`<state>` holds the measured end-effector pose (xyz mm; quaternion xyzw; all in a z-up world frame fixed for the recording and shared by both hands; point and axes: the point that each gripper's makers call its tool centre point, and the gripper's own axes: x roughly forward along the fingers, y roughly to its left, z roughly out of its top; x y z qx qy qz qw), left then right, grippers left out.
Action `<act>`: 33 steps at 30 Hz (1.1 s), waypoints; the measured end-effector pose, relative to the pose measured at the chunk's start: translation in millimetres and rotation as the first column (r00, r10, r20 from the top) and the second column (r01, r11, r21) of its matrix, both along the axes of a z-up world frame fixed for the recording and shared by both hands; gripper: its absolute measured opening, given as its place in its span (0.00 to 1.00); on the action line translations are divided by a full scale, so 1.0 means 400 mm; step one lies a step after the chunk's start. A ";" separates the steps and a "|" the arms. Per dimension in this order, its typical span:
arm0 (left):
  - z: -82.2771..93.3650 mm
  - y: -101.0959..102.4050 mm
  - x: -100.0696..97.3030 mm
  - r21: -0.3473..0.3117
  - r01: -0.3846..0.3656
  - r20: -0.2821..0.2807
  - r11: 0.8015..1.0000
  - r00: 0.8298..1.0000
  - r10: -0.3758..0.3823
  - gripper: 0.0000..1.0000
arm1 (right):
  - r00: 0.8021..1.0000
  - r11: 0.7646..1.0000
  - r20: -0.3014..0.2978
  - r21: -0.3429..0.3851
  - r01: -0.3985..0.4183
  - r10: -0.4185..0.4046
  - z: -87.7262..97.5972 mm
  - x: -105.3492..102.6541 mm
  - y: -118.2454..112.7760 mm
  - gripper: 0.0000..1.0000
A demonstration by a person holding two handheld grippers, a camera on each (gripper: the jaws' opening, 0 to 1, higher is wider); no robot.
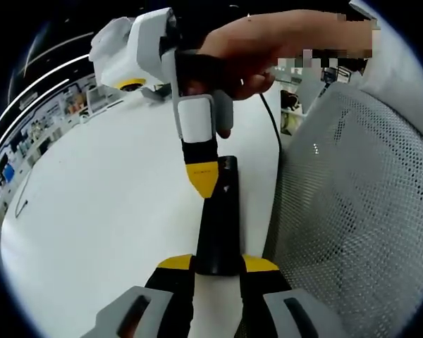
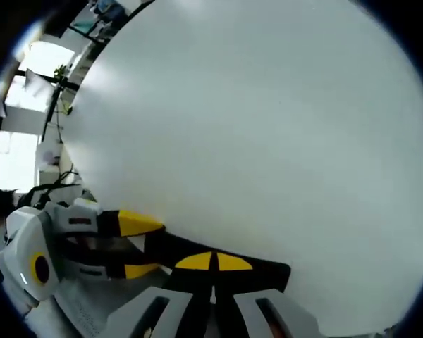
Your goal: Press the specified remote control buttons in sequence, fully releasing each button before pressing the next.
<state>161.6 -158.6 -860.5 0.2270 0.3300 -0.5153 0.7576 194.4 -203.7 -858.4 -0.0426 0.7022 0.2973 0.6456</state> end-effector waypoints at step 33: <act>0.000 0.000 -0.001 0.001 0.007 0.011 1.000 1.000 -0.007 0.24 | 1.000 0.998 0.006 0.059 0.017 -0.017 0.010 -0.043 -0.009 0.00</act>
